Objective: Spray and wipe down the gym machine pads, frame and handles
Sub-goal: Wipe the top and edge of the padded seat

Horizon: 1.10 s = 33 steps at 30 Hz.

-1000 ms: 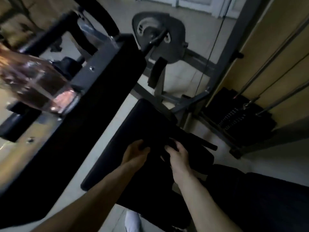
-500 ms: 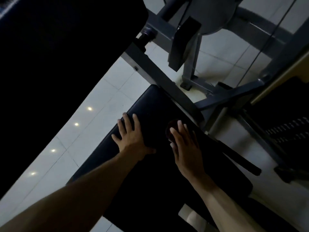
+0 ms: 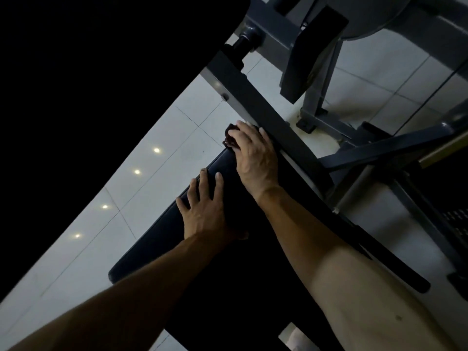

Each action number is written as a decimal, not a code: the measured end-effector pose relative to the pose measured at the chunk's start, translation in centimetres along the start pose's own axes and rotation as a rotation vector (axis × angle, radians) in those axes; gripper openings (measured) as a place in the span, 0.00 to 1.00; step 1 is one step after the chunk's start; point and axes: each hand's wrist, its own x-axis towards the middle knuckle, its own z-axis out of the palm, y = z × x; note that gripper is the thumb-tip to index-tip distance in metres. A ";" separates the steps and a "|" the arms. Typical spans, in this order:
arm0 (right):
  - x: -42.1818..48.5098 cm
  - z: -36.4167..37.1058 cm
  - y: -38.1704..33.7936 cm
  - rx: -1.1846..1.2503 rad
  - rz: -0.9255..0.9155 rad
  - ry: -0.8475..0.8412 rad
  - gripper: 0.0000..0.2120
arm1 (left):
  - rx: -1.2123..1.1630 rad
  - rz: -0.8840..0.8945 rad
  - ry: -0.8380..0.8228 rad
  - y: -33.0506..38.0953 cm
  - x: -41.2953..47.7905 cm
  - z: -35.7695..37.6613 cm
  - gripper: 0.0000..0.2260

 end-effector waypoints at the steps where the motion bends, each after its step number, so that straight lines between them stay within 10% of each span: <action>1: -0.6 -0.4 0.2 0.002 -0.001 0.000 0.17 | -0.001 0.025 0.006 -0.5 0.0 -0.3 0.68; 9: -10.1 -3.9 3.9 -0.102 -0.222 -0.143 0.24 | -0.069 -0.038 0.037 -2.7 -0.7 -0.2 0.68; 16: 0.0 -0.8 -0.7 -0.012 0.148 0.107 0.21 | -0.149 -0.110 -0.010 -2.9 -0.4 -0.1 0.67; 23: -5.6 0.7 -1.7 -0.012 -0.414 -0.114 0.20 | -0.193 -0.171 0.003 -2.6 0.0 0.3 0.71; 29: -1.7 -1.5 1.1 -0.005 0.140 0.097 0.23 | -0.210 -0.156 -0.013 -2.7 0.0 0.4 0.69; 33: -6.3 0.5 -3.0 -0.013 -0.075 0.017 0.21 | -0.205 -0.168 -0.016 -2.6 0.2 0.5 0.70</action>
